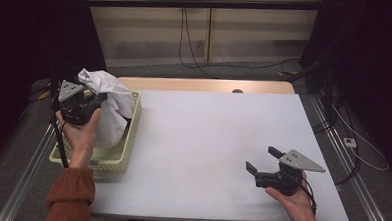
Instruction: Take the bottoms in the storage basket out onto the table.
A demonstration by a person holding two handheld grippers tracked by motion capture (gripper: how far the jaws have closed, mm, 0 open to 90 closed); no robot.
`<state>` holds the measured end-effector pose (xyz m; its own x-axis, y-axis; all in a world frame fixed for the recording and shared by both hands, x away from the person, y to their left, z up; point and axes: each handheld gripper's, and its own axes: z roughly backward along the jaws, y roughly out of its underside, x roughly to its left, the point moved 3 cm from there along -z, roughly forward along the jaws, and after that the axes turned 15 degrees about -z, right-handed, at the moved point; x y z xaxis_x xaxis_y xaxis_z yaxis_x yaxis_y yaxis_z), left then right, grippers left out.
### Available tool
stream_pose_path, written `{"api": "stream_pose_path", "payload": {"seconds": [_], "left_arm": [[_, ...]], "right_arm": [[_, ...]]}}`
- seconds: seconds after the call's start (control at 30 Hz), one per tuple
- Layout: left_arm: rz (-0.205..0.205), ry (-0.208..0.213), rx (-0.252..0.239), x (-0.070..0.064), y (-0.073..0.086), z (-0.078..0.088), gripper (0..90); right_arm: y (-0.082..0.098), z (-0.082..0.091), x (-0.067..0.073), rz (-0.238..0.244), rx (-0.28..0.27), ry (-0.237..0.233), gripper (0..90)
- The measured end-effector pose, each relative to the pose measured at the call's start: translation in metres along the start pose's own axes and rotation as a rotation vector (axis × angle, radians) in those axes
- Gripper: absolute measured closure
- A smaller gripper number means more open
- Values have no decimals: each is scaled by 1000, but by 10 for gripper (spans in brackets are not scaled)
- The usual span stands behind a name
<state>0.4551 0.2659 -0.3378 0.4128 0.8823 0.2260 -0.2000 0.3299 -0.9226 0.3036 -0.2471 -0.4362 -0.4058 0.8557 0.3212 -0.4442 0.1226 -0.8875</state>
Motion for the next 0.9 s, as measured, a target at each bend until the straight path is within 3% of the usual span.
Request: {"api": "stream_pose_path", "payload": {"seconds": [0.9], "left_arm": [[14,-51,-110,3,-14,19,831]], "right_arm": [[-1,1,0,3,-4,-9,47]]}}
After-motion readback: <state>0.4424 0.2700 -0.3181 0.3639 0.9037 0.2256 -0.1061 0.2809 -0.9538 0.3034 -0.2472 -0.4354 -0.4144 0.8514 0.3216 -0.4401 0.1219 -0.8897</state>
